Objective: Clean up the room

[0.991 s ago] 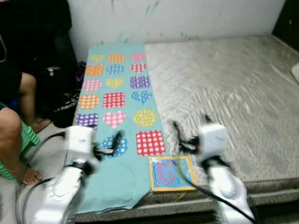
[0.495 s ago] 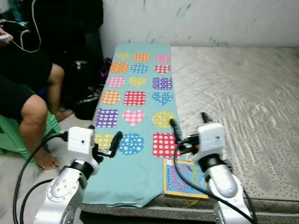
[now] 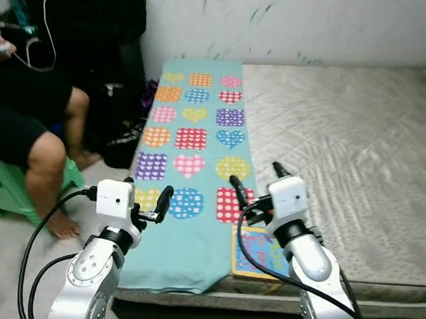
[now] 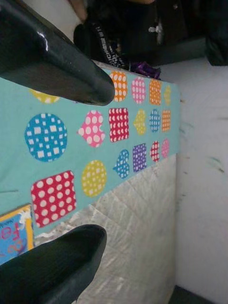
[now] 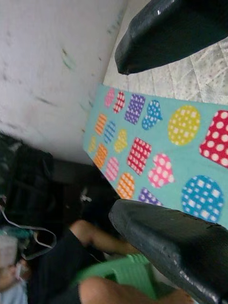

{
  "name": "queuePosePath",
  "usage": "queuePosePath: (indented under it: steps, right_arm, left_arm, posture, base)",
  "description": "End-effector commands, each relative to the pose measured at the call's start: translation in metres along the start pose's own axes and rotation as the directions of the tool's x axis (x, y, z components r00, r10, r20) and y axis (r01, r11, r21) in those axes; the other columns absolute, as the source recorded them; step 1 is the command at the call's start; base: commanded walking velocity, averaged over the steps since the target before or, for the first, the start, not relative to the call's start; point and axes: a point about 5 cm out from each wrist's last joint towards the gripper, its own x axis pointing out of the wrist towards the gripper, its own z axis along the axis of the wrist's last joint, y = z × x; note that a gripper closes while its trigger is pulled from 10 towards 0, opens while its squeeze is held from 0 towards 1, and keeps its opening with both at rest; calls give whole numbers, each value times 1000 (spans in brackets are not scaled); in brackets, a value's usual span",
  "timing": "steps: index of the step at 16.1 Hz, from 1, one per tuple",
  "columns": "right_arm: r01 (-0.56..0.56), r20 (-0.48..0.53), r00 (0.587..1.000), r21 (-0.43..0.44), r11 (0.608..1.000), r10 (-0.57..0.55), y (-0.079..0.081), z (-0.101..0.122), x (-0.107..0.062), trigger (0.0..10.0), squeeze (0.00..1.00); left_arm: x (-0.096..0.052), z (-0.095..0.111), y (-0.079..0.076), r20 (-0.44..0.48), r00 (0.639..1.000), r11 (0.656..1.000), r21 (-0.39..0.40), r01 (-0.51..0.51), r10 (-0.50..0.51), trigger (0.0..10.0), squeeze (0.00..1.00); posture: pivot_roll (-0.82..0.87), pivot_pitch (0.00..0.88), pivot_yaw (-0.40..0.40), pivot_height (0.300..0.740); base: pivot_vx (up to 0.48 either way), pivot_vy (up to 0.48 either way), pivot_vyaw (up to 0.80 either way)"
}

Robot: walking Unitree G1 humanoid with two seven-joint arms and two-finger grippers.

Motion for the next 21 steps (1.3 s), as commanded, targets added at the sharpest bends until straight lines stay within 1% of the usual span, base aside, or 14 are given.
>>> queuePosePath:
  steps: [1,2,3,5,6,8,9,10,14,15,16,17,18,21]
  right_arm:
    - [-58,-3,998,2,998,58,5,2,6,10000,0]
    - [-72,-6,997,0,997,72,6,2,6,10000,0]
    - [-121,-16,993,-16,993,120,9,1,12,10000,0]
    - [-144,-18,989,-16,989,144,11,2,19,10000,0]
    - [-174,-8,985,-18,985,174,13,4,24,10000,0]
    - [-192,2,981,-32,981,192,16,6,28,10000,0]
    - [-198,8,980,-45,979,199,17,7,29,10000,0]
    - [-189,11,982,-36,981,189,17,7,29,10000,0]
    - [-134,10,991,-17,991,135,16,4,24,10000,0]
    - [-114,13,993,-27,993,114,12,3,21,10000,0]
    - [-93,10,996,-21,995,94,10,2,19,10000,0]
    - [-69,8,998,2,998,69,7,1,17,10000,0]
    - [-48,10,999,5,999,47,4,1,15,10000,0]
    - [-37,10,999,3,999,37,4,1,14,10000,0]
  left_arm:
    - [-1,2,7,15,998,998,5,-57,57,10000,0]
    - [-1,1,8,16,997,997,-2,-73,73,10000,0]
    - [-5,-1,8,26,993,993,-15,-114,114,10000,0]
    - [-8,-2,8,30,990,991,-19,-135,136,10000,0]
    - [-12,-3,10,35,986,986,-15,-164,165,10000,0]
    - [-14,-3,13,38,981,982,-13,-189,189,10000,0]
    - [-15,-3,14,30,980,980,-30,-195,196,10000,0]
    - [-14,-3,13,26,982,982,-41,-186,188,10000,0]
    - [-9,-1,11,11,992,992,-15,-122,122,10000,0]
    - [-7,-1,9,8,995,995,-6,-104,104,10000,0]
    - [-5,0,9,6,996,996,-2,-93,93,10000,0]
    - [-4,0,8,3,997,997,1,-83,83,10000,0]
    - [-2,1,7,1,997,997,6,-71,71,10000,0]
    - [-3,2,5,-1,998,998,3,-58,58,10000,0]
  posture:
    - [-166,0,-21,740]
    - [-163,0,-27,740]
    - [-145,0,-57,740]
    - [-124,0,-82,740]
    - [-105,0,-96,740]
    - [-99,0,-95,740]
    - [-102,0,-86,740]
    - [-104,0,-84,740]
    - [-143,0,-24,740]
    - [-151,0,-12,740]
    - [-158,0,-4,740]
    - [-161,0,3,740]
    - [-164,0,7,740]
    - [-163,1,9,740]
  base:
    - [0,0,0]
    - [0,0,0]
    - [0,0,0]
    - [0,0,0]
    - [0,0,0]
    - [0,0,0]
    - [0,0,0]
    - [0,0,463]
    - [0,0,744]
    - [0,0,0]
    - [0,0,594]
    - [0,0,0]
    - [0,0,0]
    - [0,0,0]
